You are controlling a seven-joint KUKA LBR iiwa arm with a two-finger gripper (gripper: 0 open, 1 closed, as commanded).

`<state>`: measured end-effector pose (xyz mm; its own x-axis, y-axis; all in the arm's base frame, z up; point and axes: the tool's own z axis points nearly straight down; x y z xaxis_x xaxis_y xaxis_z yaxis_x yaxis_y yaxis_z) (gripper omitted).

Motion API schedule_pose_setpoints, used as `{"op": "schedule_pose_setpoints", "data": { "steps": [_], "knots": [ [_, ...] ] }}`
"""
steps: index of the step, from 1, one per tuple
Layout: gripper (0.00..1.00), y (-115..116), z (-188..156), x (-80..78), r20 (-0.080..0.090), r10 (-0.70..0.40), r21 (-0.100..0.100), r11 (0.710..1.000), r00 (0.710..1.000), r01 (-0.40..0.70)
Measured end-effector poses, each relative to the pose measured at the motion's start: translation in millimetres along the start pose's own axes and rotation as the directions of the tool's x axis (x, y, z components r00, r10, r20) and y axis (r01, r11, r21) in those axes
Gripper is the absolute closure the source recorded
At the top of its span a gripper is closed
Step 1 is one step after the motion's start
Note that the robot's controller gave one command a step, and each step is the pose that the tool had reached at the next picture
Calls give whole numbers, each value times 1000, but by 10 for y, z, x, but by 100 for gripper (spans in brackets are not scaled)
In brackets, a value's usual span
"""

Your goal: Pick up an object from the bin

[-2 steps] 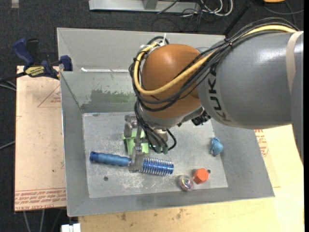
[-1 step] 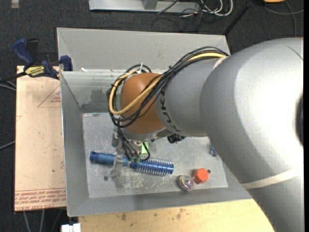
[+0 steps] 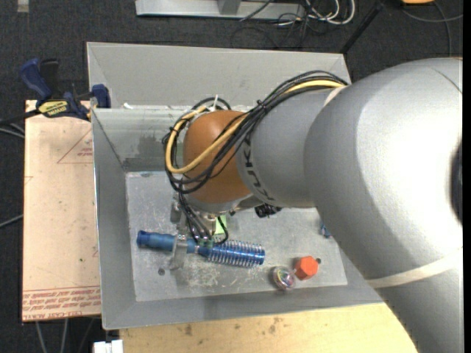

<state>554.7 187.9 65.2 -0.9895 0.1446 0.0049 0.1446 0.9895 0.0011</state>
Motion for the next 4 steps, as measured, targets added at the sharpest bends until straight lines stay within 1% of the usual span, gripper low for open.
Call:
{"op": "schedule_pose_setpoints", "data": {
  "steps": [3, 4],
  "knots": [
    [0, 9, -6, -10, 0, 4, -6, 1000, 1000, -4],
    [100, 13, -13, -12, 0, 3, -7, 1000, 1000, -3]
  ]
}}
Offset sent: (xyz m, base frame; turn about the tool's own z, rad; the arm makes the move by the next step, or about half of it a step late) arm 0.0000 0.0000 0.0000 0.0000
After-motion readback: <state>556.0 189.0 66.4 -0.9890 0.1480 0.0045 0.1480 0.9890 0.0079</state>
